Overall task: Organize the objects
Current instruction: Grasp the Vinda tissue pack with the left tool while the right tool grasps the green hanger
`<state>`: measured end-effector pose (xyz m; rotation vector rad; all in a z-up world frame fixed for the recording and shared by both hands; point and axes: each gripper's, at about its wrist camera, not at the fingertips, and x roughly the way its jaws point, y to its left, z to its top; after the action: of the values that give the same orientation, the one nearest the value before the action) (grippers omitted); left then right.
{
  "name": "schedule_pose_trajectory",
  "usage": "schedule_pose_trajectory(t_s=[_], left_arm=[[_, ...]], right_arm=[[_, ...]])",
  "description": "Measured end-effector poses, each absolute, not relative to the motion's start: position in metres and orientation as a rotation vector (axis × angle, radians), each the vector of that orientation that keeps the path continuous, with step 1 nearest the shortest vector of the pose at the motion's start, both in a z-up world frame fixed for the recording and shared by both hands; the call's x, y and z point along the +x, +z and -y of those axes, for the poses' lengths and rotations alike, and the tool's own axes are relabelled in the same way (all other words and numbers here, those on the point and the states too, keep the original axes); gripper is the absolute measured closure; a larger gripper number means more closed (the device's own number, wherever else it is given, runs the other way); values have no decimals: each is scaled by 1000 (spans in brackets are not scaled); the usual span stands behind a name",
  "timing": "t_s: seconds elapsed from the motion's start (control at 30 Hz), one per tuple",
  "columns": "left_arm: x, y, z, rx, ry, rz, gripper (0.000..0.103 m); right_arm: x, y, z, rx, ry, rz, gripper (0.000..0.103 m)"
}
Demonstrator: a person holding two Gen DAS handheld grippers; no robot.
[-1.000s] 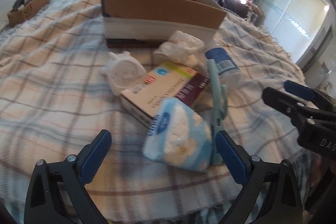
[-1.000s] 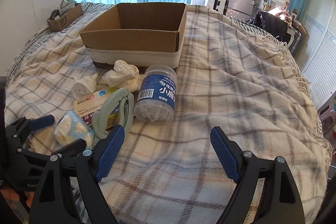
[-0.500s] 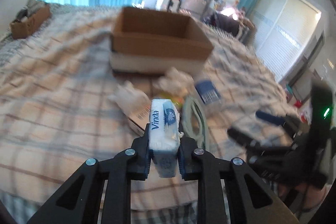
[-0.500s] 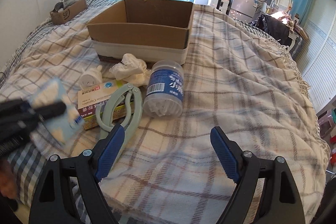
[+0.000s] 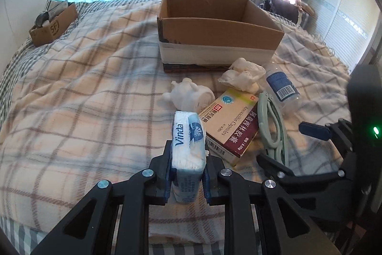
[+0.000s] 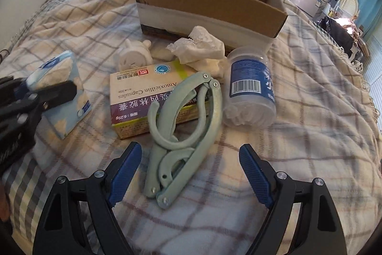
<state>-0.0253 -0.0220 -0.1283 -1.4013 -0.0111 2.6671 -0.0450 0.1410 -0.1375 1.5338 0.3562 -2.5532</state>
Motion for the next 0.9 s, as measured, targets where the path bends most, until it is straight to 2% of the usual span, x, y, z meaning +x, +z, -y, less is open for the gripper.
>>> schedule_pose_trajectory(t_s=[0.17,0.23,0.3,0.37,0.6,0.9], left_arm=[[-26,-131,22,-1414,2664,18,83],[-26,-132,22,-1417,2663,19,83],[-25,-132,22,-1416,2665,20,83],[-25,-132,23,-1417,2666,23,83],[-24,-132,23,-1416,2671,29,83],[-22,-128,23,-1451,2673,59,83]], right_arm=[[-48,-141,-145,1555,-2506,-300,48],[-44,-136,-145,1534,-2512,-320,51],[-41,-130,-148,1514,-2518,-316,60],[-40,-122,-154,1494,-2526,-287,75],[-43,-117,-171,1491,-2557,-224,90],[-31,-89,-177,1365,-2610,-209,91]])
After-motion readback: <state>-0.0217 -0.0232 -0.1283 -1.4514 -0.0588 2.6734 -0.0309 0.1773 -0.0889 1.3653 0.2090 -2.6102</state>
